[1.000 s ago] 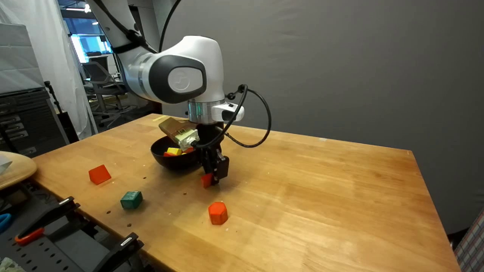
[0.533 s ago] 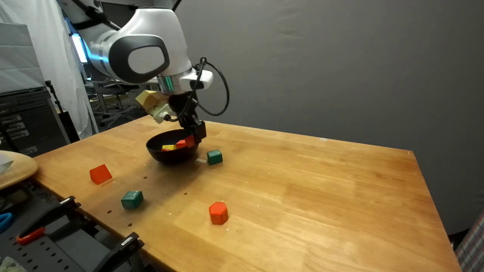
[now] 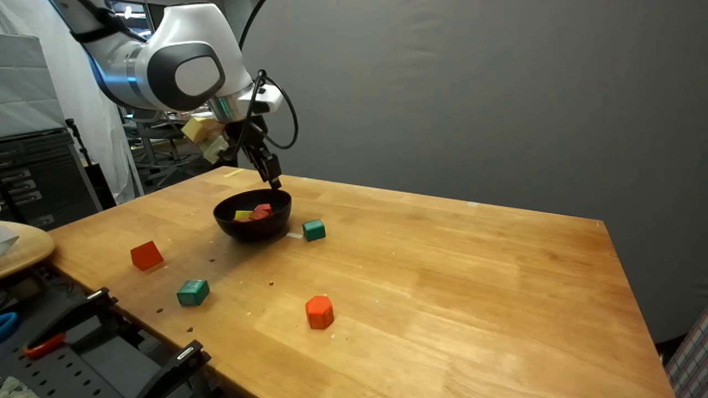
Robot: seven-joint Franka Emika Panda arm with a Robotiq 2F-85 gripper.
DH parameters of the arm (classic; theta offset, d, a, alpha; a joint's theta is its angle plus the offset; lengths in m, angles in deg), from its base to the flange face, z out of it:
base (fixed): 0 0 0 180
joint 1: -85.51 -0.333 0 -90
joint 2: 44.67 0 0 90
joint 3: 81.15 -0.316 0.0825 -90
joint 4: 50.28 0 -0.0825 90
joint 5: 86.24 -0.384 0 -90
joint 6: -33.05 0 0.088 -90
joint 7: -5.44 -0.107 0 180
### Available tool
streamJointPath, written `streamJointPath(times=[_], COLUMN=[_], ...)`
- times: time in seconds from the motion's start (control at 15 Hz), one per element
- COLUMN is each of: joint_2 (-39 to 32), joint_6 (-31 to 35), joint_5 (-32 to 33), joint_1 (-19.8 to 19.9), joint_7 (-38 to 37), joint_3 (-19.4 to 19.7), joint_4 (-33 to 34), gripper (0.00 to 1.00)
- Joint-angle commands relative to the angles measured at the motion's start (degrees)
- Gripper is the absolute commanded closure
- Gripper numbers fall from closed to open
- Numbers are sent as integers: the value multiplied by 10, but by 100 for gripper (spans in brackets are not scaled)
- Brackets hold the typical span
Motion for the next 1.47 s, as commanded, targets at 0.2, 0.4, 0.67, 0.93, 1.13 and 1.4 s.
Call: streamJointPath(times=[0.2, 0.4, 0.67, 0.93, 1.13, 1.4], joint_2=[9, -12, -25, -59, -86, -123], joint_6=[-48, -89, -161, -204, -204, -202], joint_5=[20, 39, 18, 43, 39, 13], joint_1=[-35, -64, -18, 9, 36, 70], joint_7=[-52, -144, -196, -214, -176, -125], joint_3=[53, 106, 75, 78, 71, 50], joint_4=[18, 49, 90, 128, 141, 156], gripper=[11, 0, 0, 0, 0, 0])
